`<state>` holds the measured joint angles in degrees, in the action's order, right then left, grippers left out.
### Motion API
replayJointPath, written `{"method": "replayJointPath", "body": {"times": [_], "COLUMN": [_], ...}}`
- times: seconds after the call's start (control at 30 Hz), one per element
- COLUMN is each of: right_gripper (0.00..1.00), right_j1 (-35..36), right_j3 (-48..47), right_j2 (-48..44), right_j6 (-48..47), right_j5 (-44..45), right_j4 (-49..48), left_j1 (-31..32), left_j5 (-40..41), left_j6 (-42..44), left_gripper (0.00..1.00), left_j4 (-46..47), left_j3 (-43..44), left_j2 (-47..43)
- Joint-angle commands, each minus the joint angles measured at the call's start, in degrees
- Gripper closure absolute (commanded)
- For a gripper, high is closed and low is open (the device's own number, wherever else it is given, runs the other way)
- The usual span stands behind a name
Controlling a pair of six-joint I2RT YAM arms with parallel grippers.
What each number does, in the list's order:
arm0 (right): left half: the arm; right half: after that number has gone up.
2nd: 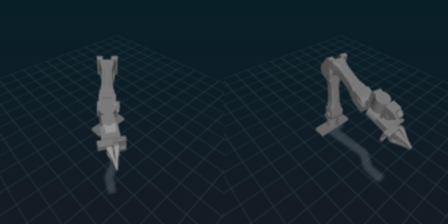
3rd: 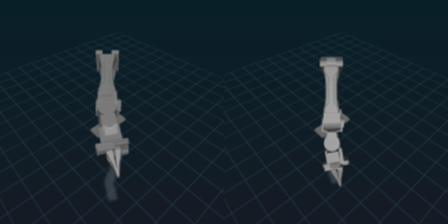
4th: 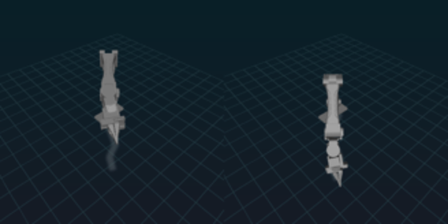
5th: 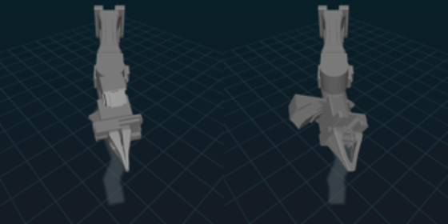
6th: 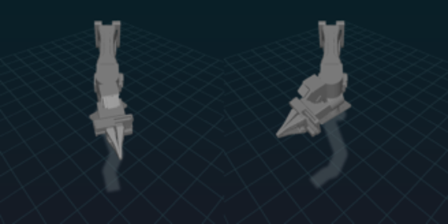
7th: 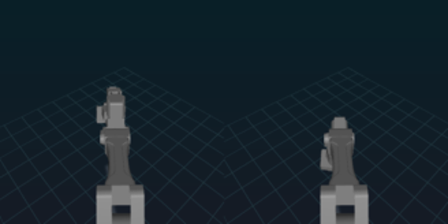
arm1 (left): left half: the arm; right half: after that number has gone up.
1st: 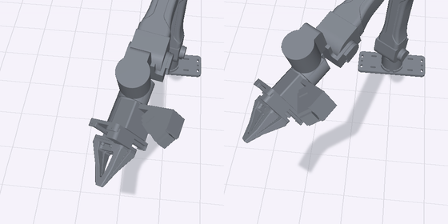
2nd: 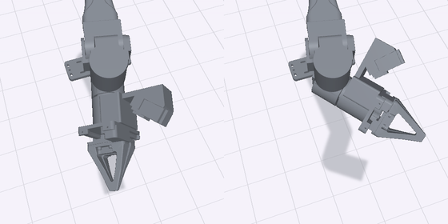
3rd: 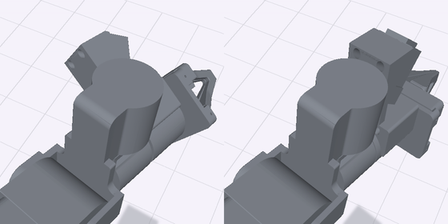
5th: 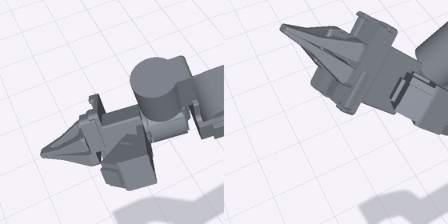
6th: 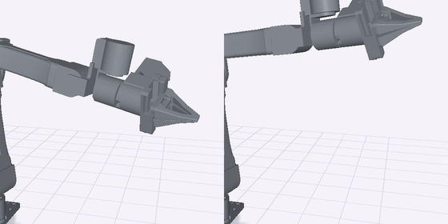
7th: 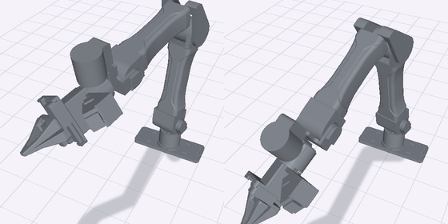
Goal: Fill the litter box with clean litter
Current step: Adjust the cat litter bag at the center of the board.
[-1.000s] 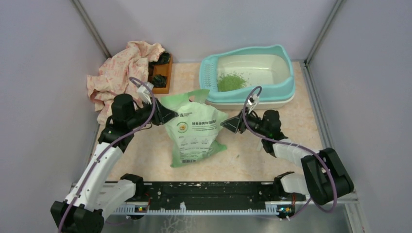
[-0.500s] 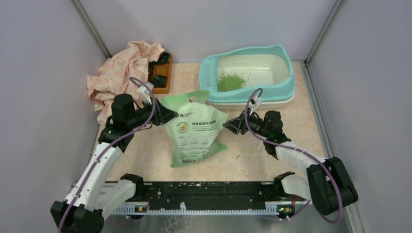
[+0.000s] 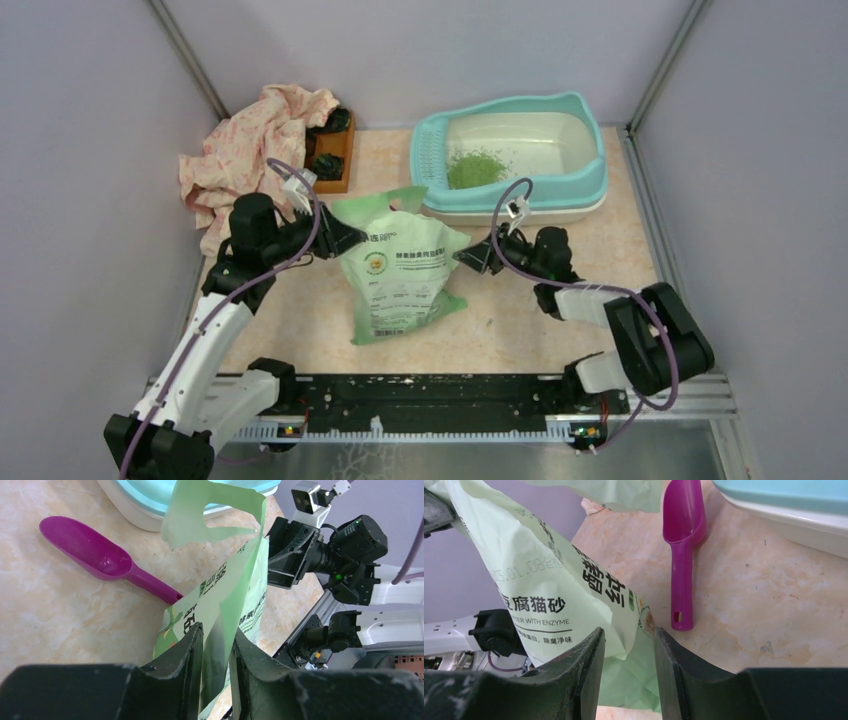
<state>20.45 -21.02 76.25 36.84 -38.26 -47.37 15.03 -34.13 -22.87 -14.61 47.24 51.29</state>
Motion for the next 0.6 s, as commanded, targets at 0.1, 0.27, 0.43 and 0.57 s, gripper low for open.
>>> {"method": "replayJointPath", "body": {"times": [0.1,0.27,0.43,0.57], "right_gripper": [0.59,0.7,1.0,1.0], "right_j1": [1.66,2.4,4.02,4.02], "right_j3": [-1.39,-2.26,-2.59,-0.9], "right_j2": [11.62,22.13,21.24,13.58], "right_j6": [9.8,19.81,18.81,16.58], "right_j5": [-5.54,-8.85,-7.68,-6.07], "right_j4": [-28.79,-50.41,-51.19,-46.17], "left_j1": [0.43,0.44,0.44,0.38], "left_j5": [-2.01,-2.82,-2.58,-0.98], "left_j6": [0.28,0.46,1.64,3.13], "left_gripper": [0.69,0.69,0.69,0.69], "left_j4": [0.28,0.25,-0.82,-2.49], "left_j3": [2.66,3.15,4.5,6.04], "left_j2": [-0.31,-0.32,-0.17,-0.57]}}
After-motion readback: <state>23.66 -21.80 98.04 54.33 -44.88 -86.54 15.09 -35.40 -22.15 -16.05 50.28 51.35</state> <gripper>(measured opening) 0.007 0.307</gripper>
